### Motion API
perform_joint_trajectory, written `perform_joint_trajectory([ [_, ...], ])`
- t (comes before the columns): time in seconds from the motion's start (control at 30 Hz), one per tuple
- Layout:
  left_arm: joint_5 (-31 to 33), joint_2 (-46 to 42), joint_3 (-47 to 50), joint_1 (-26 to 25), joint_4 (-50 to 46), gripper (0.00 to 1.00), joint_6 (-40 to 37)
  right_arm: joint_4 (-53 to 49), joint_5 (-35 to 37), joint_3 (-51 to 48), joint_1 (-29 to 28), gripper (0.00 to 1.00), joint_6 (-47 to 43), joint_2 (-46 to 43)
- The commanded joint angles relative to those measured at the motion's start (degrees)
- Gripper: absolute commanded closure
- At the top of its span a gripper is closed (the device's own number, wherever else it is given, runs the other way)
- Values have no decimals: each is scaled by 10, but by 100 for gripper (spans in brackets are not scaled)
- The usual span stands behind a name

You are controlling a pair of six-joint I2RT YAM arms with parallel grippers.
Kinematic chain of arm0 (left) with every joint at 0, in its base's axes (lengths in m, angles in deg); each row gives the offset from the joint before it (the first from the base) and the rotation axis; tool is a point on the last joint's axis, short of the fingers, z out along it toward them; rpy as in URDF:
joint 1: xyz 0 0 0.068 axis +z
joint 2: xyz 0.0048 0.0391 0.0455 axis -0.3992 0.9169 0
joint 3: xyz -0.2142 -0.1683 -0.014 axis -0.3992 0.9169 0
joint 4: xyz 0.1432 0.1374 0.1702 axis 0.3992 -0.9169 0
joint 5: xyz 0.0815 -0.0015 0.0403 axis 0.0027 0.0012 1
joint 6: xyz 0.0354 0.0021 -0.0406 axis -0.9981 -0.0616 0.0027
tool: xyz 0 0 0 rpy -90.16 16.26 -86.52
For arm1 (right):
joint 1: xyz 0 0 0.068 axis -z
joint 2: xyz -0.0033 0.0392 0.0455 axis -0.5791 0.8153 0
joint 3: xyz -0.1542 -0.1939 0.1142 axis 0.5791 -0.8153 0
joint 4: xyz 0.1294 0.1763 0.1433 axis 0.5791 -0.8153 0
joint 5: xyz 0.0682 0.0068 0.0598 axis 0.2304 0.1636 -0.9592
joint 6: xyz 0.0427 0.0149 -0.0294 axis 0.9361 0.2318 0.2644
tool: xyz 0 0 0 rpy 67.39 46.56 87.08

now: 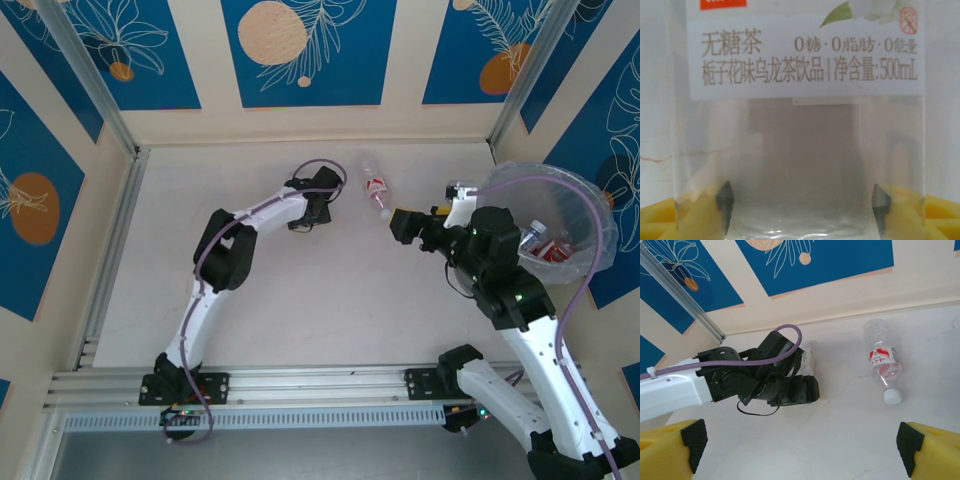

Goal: Put the plastic bottles in the bin

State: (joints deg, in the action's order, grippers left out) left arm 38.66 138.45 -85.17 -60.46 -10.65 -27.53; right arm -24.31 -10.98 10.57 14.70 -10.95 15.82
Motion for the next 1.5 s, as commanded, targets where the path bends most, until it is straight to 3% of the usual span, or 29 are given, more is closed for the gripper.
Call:
perform_joint_trajectory([
  [0.0,-42,-39,46,-2,61,37,-58,7,6,-16,-6,1,11,-2],
  [0.53,-137,-209,349,-7,302,41,-119,32,24,-57,-58,0,28,32],
  [1.0,-196,-302,468,-36,399,43,-170,43,99,-58,-79,1,64,59],
  [1.3,-183,-382,551,-50,430,43,-181,73,99,-55,-79,0,103,86],
  [1.47,-133,-448,586,-97,449,43,-232,119,19,-45,-69,1,143,121],
])
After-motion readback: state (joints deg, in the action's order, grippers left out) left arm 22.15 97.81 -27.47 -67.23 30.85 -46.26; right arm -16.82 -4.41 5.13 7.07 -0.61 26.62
